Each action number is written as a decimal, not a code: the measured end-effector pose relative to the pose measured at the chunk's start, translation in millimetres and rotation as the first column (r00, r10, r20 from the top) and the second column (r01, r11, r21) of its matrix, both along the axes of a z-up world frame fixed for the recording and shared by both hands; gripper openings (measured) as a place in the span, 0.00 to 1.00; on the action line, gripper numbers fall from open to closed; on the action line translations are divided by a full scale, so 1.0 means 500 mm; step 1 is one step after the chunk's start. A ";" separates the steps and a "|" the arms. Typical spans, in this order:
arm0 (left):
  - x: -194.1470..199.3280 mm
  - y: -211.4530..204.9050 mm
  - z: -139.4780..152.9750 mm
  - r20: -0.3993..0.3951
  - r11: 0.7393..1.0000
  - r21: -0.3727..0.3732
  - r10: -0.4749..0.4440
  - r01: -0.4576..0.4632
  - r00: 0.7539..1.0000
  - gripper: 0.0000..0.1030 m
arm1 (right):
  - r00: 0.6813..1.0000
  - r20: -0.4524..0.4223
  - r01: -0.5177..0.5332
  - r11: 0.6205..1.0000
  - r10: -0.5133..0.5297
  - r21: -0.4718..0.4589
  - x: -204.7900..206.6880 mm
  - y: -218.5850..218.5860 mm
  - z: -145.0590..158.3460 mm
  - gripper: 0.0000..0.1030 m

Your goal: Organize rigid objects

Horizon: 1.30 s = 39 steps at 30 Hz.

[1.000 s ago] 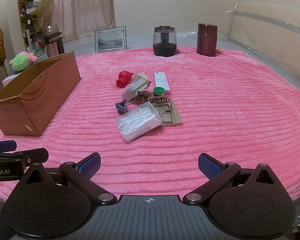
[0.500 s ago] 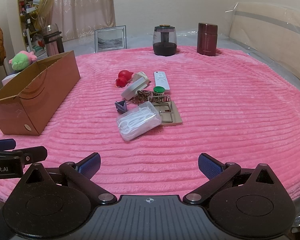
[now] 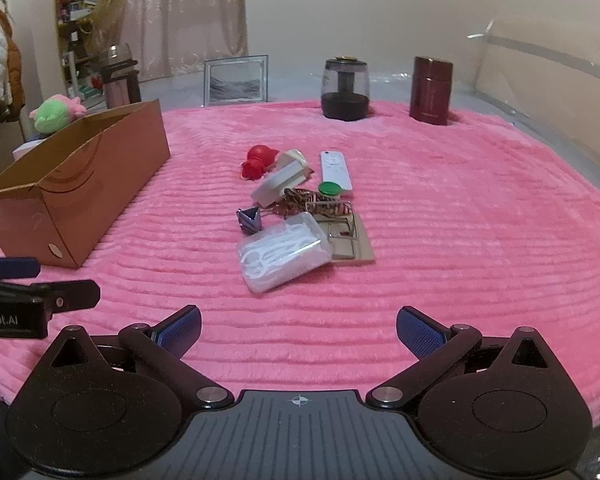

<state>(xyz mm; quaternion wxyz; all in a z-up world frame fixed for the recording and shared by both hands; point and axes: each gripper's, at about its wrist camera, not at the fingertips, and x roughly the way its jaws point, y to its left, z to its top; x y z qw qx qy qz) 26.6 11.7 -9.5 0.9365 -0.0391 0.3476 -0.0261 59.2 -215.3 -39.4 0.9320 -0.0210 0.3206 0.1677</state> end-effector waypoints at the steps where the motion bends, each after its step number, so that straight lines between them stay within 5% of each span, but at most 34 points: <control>1: 0.006 0.002 -0.003 -0.002 1.000 -0.001 -0.004 0.004 1.000 0.94 | 1.000 0.006 -0.010 1.000 0.010 -0.004 0.007 0.001 -0.004 0.98; 22: 0.180 0.017 -0.074 0.024 0.974 0.004 -0.225 0.225 0.974 0.95 | 0.969 0.072 -0.223 0.965 0.235 -0.140 0.155 0.067 -0.087 0.98; 39: 0.234 0.030 -0.100 -0.010 0.968 0.009 -0.249 0.249 0.968 0.95 | 0.935 0.067 -0.320 0.910 0.349 -0.263 0.230 0.116 -0.125 0.86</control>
